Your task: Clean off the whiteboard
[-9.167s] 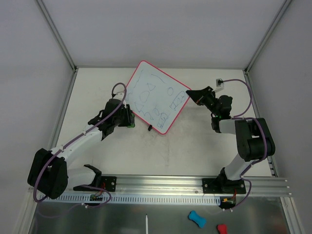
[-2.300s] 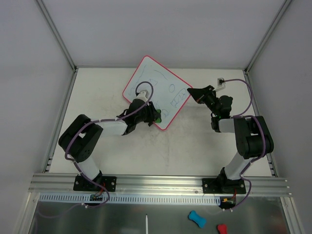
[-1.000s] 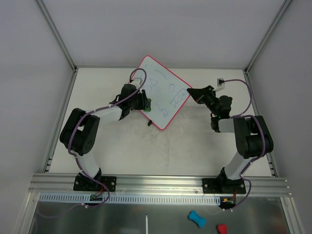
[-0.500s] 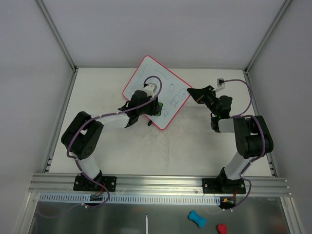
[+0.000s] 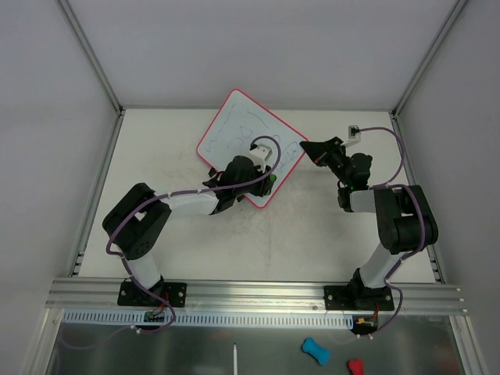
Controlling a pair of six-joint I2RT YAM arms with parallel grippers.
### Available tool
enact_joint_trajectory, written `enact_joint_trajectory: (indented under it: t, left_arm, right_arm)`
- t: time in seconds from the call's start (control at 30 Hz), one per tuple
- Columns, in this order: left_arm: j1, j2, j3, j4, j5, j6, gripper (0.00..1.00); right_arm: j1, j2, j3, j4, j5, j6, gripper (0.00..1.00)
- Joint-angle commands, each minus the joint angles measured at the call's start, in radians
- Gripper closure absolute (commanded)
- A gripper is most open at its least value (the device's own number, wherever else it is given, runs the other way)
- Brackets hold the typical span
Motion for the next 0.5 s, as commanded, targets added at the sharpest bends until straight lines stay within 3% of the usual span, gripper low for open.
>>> enact_joint_trajectory:
  t: [0.0, 0.27, 0.47]
  left_arm:
    - [-0.041, 0.051, 0.015, -0.045, 0.033, 0.02, 1.0]
    - [-0.015, 0.091, 0.071, -0.1, -0.007, 0.016, 1.0]
    - [0.115, 0.103, 0.105, -0.177, 0.053, -0.086, 1.0]
  right_arm:
    - [0.038, -0.002, 0.03, 0.057, -0.095, -0.003, 1.0]
    - [0.04, -0.004, 0.032, 0.057, -0.097, -0.003, 1.0]
    - [0.04, -0.004, 0.03, 0.057, -0.097, -0.003, 1.0]
